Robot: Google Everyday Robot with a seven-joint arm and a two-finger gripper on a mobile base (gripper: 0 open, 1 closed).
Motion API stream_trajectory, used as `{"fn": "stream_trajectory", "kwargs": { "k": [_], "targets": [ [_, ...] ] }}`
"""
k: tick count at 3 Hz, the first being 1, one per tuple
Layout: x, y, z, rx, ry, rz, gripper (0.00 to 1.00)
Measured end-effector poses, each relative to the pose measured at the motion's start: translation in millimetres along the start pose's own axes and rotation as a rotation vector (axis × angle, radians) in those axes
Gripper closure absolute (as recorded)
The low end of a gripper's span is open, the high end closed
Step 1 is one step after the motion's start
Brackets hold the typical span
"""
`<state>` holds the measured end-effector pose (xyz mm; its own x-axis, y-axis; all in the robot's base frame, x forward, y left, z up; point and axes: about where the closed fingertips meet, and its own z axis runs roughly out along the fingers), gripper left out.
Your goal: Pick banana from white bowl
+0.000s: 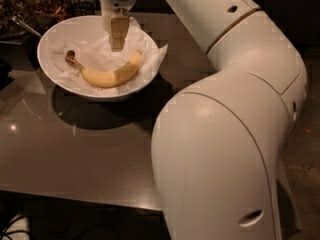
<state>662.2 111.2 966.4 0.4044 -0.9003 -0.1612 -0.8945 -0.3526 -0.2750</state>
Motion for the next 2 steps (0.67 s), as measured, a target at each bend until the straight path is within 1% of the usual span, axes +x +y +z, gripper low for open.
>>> {"fn": "stream_trajectory", "kwargs": {
  "k": [1, 2],
  "targets": [
    [0.6, -0.6, 18.0, -0.033, 0.009, 0.010, 0.52],
    [1.7, 2.4, 34.3, -0.070, 0.016, 0.017, 0.54]
  ]
}}
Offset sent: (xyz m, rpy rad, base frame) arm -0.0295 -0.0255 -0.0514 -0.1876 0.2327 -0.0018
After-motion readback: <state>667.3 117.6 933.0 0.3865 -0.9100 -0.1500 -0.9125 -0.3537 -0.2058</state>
